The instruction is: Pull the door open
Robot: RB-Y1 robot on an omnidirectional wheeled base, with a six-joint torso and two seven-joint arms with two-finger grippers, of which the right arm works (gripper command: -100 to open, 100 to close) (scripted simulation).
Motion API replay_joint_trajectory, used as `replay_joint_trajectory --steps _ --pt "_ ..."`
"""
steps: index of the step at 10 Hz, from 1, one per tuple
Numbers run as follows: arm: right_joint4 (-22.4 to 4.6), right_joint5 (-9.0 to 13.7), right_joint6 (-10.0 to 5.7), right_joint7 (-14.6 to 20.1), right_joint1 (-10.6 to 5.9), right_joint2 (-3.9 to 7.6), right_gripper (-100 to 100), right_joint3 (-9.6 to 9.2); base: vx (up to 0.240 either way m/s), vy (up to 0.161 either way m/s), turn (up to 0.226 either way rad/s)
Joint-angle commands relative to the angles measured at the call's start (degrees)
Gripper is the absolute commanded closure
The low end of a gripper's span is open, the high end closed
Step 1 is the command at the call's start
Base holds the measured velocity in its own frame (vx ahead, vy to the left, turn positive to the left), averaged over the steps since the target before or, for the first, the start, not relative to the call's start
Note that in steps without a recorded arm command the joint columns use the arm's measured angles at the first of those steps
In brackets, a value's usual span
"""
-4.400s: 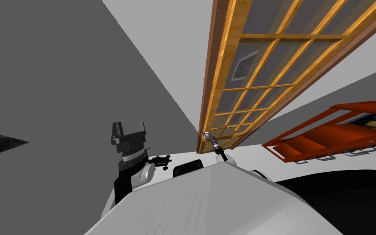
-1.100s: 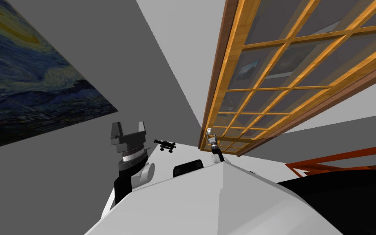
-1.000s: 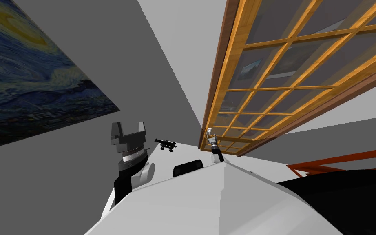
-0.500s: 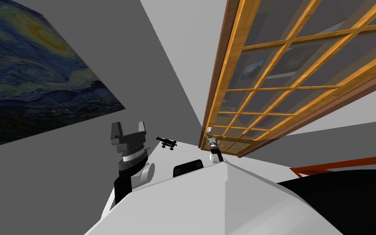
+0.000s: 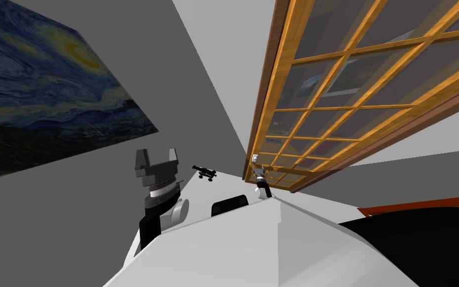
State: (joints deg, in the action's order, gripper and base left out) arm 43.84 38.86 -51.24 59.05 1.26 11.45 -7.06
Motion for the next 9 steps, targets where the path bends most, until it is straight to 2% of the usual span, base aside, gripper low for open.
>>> replay_joint_trajectory --steps 1,2,5,8,9 --pt "0.33 1.62 0.14 2.86 0.03 -0.26 -100 -0.41 -0.073 -0.015 0.091" --pt "0.33 1.62 0.14 3.35 0.03 -0.26 -100 -0.41 -0.048 -0.015 0.036" --pt "0.9 4.05 0.34 8.19 0.13 -0.65 -100 -1.03 -0.051 -0.016 0.061" --pt "1.25 5.58 0.48 11.36 0.19 -0.89 -100 -1.41 -0.043 -0.016 0.04" --pt "1.2 5.26 0.45 10.6 0.2 -0.84 -100 -1.33 -0.017 -0.006 0.007"
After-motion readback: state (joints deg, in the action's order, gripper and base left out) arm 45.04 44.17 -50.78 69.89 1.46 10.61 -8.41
